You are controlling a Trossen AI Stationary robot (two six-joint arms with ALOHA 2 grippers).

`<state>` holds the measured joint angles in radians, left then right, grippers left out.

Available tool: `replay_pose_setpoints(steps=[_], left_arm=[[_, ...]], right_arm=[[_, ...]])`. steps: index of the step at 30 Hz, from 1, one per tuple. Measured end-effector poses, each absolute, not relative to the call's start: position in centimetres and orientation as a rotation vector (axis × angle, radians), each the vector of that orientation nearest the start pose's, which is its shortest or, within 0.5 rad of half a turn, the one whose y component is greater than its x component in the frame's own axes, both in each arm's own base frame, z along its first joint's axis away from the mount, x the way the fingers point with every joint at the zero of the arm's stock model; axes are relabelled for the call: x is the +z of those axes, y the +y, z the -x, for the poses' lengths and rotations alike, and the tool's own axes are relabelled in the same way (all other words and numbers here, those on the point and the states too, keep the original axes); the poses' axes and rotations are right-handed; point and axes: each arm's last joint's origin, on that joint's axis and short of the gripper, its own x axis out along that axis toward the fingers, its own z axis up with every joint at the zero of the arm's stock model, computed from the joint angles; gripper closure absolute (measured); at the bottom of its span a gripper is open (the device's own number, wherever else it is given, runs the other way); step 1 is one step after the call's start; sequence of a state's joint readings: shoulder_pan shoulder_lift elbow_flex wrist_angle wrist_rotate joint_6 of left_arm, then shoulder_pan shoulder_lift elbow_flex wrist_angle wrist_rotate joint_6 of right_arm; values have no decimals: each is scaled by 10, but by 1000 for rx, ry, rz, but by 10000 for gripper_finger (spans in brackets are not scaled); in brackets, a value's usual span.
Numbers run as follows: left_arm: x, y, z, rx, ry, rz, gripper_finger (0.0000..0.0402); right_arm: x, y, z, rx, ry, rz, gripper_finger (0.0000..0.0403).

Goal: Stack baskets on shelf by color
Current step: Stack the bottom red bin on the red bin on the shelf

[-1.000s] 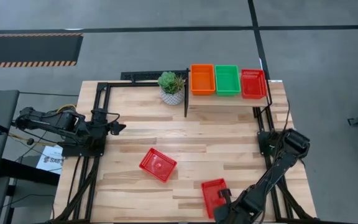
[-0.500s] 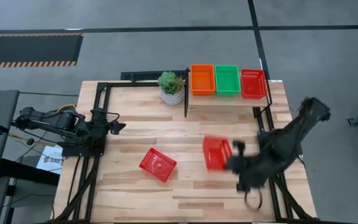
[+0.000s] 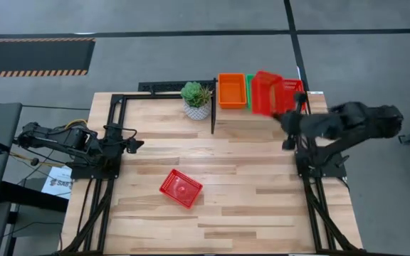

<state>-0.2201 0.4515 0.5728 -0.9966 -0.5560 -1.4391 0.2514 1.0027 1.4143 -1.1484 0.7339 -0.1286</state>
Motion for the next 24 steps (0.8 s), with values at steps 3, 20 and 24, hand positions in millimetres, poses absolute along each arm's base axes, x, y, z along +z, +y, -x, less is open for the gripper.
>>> replay_pose_setpoints(steps=[3,20,24], left_arm=[[237,-2,-79,806,422,1013,128],[237,-2,-79,820,404,1016,128],[237,-1,-79,831,390,1007,128]], right_arm=[[418,-2,-132,-503,777,521,402],[402,-48,-105,-583,1249,652,402],[389,-54,-104,-555,1320,639,402]])
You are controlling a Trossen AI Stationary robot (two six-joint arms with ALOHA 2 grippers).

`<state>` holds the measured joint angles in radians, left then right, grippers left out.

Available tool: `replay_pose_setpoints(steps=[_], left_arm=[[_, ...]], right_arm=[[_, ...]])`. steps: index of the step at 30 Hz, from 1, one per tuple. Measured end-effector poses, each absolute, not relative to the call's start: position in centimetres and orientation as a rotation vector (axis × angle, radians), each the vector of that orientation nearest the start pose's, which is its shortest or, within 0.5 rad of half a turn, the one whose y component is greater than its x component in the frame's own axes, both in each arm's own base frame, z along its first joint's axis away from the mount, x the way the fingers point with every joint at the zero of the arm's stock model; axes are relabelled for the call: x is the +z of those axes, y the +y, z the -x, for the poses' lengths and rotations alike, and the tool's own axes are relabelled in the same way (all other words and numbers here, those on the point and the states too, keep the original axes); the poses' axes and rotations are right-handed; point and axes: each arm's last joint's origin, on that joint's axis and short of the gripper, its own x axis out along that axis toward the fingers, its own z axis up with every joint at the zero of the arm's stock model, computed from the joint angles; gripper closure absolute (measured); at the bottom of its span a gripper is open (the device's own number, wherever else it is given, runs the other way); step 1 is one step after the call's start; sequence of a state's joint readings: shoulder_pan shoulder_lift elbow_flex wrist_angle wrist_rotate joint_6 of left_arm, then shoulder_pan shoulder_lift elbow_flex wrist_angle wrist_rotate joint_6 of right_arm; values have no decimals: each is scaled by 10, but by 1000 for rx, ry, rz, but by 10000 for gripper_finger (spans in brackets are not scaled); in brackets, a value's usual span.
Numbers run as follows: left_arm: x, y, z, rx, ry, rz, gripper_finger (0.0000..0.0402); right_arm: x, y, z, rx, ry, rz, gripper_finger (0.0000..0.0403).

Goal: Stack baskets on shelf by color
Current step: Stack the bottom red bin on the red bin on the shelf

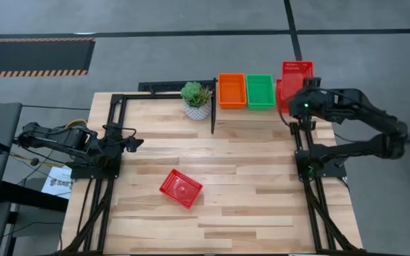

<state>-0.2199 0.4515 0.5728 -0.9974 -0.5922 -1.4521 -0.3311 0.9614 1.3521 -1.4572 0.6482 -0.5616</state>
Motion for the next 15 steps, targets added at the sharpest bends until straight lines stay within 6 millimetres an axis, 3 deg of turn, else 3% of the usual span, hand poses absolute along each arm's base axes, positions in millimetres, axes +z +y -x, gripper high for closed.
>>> replay_pose_setpoints(steps=[6,15], left_arm=[[237,-1,-79,838,380,1012,128],[238,-1,-79,847,366,1026,128]], right_arm=[[375,-58,-92,-567,1329,622,402],[364,-65,-91,-570,1277,647,402]])
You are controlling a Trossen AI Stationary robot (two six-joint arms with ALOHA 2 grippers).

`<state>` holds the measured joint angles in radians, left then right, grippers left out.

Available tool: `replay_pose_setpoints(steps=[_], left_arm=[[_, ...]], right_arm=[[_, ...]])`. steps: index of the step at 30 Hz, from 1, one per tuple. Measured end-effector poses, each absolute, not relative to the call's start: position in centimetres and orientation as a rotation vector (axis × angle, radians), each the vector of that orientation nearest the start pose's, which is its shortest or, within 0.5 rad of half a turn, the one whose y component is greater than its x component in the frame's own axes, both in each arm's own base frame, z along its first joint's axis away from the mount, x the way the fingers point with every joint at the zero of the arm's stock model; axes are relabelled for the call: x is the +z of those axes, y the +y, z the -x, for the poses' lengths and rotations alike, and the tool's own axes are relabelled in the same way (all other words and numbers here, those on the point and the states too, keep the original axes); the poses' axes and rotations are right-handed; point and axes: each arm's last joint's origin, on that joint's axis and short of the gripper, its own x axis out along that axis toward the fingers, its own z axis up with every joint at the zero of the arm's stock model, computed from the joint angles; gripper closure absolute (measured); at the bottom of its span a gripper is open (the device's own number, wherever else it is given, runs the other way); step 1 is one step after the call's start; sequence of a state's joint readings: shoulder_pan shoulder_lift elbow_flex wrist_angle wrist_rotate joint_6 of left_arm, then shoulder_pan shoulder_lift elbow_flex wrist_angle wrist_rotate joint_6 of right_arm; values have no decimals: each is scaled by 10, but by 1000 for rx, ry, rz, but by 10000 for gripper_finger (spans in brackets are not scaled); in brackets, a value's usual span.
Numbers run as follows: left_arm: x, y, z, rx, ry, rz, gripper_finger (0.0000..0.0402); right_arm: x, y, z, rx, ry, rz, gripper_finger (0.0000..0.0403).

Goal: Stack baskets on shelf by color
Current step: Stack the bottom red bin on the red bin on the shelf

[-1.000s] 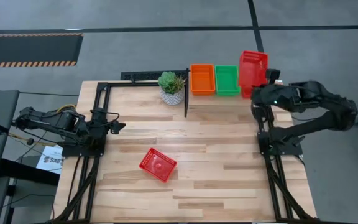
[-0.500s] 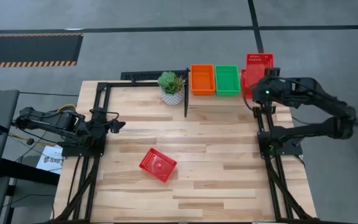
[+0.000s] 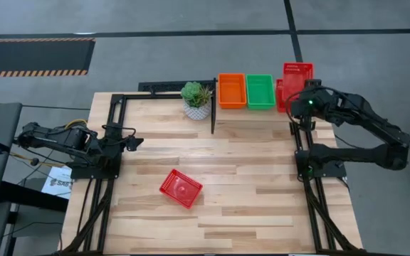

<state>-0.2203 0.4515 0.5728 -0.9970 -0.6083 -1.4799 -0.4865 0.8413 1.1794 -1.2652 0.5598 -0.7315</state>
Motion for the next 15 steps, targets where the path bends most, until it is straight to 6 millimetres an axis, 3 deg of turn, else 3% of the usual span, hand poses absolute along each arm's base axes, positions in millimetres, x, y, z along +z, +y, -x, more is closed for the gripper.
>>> replay_pose_setpoints(steps=[7,15], left_arm=[[238,-1,-79,849,363,1031,128],[238,-1,-79,851,361,1034,128]], right_arm=[[354,-76,-91,-548,1298,610,402],[354,-80,-85,-511,1272,577,402]])
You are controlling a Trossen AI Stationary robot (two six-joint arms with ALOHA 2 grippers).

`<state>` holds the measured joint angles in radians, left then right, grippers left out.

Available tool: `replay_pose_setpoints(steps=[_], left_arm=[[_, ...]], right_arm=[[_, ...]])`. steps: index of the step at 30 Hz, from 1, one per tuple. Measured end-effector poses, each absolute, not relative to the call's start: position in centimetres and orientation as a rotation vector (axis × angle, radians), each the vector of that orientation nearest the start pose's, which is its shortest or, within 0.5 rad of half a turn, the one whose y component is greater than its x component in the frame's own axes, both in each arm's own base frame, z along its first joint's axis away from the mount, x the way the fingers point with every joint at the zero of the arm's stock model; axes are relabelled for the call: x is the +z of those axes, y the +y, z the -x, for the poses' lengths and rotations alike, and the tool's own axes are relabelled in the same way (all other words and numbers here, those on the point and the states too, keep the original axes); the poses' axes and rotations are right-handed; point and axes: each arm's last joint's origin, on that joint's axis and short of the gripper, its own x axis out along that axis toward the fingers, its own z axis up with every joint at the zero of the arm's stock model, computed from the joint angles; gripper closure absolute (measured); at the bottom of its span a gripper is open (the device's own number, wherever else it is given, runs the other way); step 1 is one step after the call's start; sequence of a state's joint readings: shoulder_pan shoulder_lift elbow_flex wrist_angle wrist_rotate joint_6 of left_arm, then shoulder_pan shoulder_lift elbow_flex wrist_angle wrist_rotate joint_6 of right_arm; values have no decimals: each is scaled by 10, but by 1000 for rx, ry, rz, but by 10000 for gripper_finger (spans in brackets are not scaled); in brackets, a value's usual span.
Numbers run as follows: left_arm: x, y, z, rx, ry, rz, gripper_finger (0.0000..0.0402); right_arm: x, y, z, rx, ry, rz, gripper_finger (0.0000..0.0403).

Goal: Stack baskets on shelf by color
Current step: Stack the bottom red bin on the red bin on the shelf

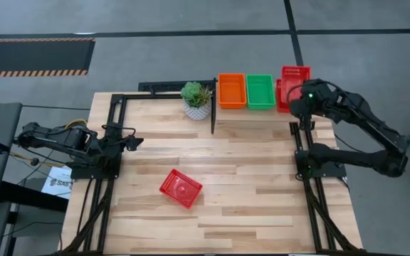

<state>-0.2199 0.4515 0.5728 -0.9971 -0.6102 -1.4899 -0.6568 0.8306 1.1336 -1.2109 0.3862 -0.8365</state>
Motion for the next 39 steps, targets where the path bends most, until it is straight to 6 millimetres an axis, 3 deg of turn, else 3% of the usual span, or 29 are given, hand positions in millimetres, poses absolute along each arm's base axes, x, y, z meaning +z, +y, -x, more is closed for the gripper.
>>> replay_pose_setpoints(steps=[39], left_arm=[[238,0,-79,877,322,1041,128]], right_arm=[[354,-97,-71,-407,1214,520,395]])
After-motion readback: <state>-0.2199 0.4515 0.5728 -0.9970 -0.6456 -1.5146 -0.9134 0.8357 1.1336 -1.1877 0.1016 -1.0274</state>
